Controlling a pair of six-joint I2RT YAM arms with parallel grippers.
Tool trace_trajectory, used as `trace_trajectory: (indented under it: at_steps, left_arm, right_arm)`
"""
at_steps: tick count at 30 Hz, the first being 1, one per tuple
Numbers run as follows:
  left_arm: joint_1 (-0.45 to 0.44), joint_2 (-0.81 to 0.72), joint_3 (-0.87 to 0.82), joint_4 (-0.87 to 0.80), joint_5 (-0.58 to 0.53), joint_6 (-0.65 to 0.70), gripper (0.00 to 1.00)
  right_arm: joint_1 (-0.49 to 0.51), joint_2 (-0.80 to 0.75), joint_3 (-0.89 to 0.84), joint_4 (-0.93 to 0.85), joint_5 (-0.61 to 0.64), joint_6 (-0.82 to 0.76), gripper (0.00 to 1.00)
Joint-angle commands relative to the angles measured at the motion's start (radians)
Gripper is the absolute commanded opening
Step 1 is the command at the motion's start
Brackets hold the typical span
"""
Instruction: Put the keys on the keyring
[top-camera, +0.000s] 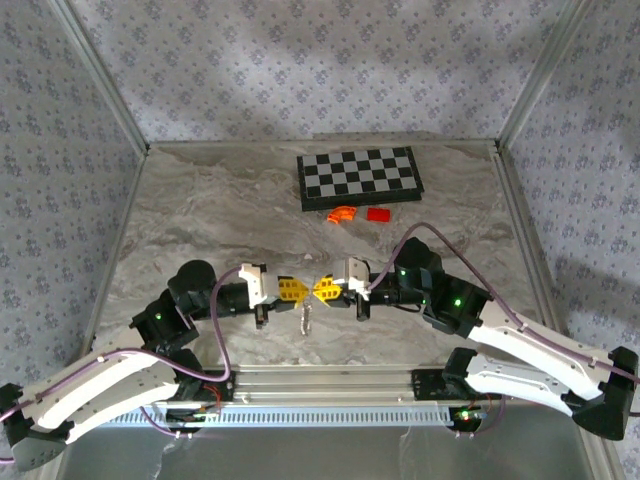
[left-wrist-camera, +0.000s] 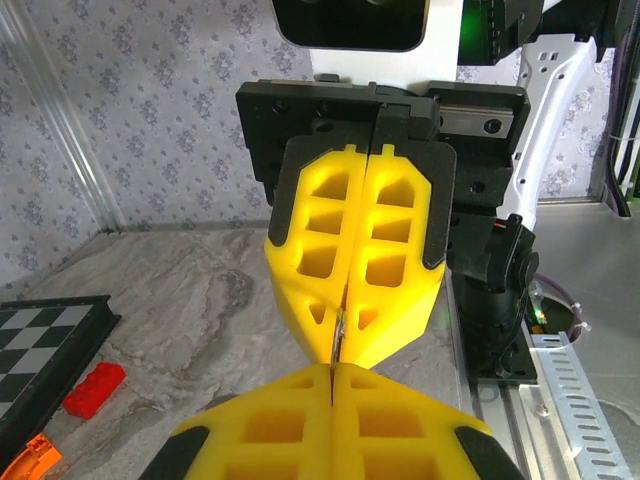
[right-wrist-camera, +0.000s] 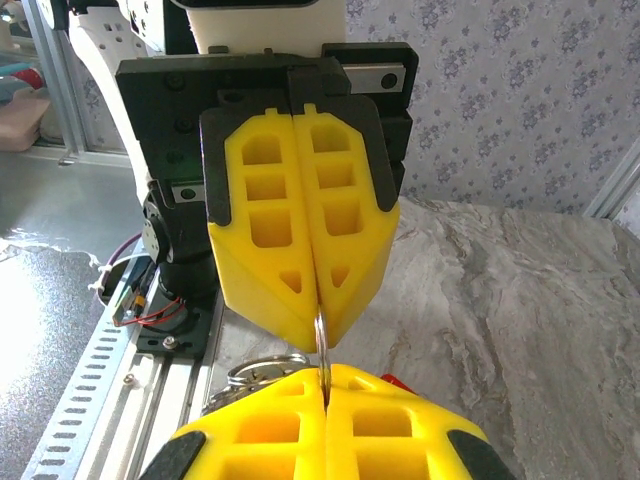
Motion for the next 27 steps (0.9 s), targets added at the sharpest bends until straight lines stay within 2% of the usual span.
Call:
trace_trajectory:
  at_steps: [1, 4, 6, 16, 27]
  left_arm:
    - [-0.009, -0.017, 0.045, 0.018, 0.018, 0.010, 0.00]
    - [-0.009, -0.028, 0.037, 0.043, 0.034, -0.010, 0.25]
    - [-0.009, -0.044, 0.020, 0.075, 0.034, -0.029, 0.32]
    - [-0.008, -0.097, -0.028, 0.232, 0.075, -0.118, 0.33]
    - [-0.009, -0.084, -0.021, 0.235, 0.095, -0.127, 0.32]
  right_arm:
    - [0.010, 0.002, 0.025, 0.030, 0.020, -0.014, 0.00]
    - [0.010, -0.016, -0.003, 0.091, 0.002, -0.006, 0.00]
    - [0.005, -0.033, -0.033, 0.165, -0.038, 0.026, 0.00]
    - [-0.010, -0.028, -0.065, 0.369, -0.173, 0.140, 0.00]
    - [-0.014, 0.015, -0.070, 0.468, -0.220, 0.193, 0.00]
